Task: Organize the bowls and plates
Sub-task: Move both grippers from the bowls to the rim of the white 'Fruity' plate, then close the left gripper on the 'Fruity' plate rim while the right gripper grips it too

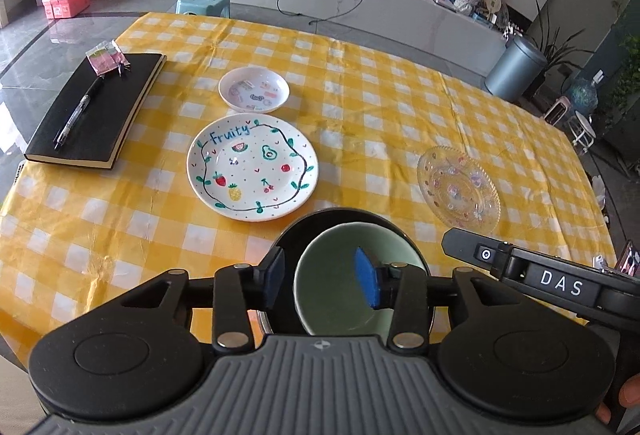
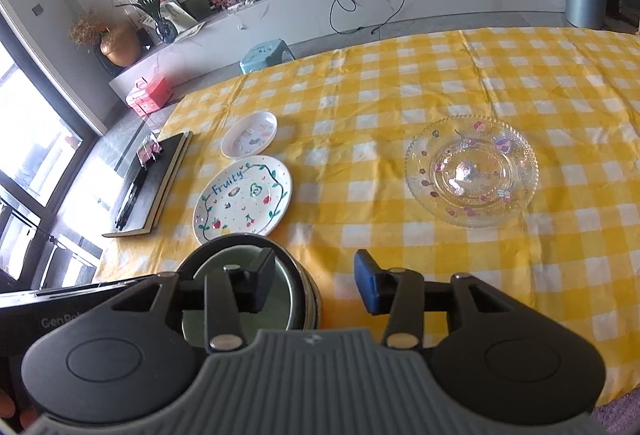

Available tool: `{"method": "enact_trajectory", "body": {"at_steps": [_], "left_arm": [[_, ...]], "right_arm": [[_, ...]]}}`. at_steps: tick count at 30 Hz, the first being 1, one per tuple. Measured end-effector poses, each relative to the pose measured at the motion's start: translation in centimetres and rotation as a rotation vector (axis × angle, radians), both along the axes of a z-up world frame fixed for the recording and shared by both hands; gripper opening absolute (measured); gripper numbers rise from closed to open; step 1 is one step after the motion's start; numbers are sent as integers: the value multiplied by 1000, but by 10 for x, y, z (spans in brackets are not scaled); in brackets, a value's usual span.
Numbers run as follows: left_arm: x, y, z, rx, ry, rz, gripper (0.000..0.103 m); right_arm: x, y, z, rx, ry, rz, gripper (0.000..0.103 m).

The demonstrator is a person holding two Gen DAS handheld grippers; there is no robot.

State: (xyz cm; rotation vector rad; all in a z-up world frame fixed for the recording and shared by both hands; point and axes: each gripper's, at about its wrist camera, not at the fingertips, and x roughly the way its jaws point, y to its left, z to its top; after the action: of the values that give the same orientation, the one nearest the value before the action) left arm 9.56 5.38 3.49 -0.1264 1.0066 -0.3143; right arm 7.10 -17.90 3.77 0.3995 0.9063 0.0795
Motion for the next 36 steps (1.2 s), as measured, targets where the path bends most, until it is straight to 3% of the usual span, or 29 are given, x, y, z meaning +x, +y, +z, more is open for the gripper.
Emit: {"method": "enact_trajectory", "body": {"at_steps": [5,10,14,20,27,36], "left_arm": [[-4,14,9,-42,-93,72,49],[2,30,7,-74,-125,121,49],[8,39,-1,-75,-133,128,49],[21,53,-20,-96,-150,133,49],[45,69,-44,-115,-131,135,35],[85,72,-75,-155,-102,96,26]], "right_arm": [[-6,-4,6,-21,-119,-13,47],[-5,-13,0,-14,-190,5,50],[6,-17,-6,-31,-178,28,51],[28,-23,-22,48,-143,78,51],[63,-13,-43,78,-95,165,30],[112,-8,-79,204,5,206,20]]}}
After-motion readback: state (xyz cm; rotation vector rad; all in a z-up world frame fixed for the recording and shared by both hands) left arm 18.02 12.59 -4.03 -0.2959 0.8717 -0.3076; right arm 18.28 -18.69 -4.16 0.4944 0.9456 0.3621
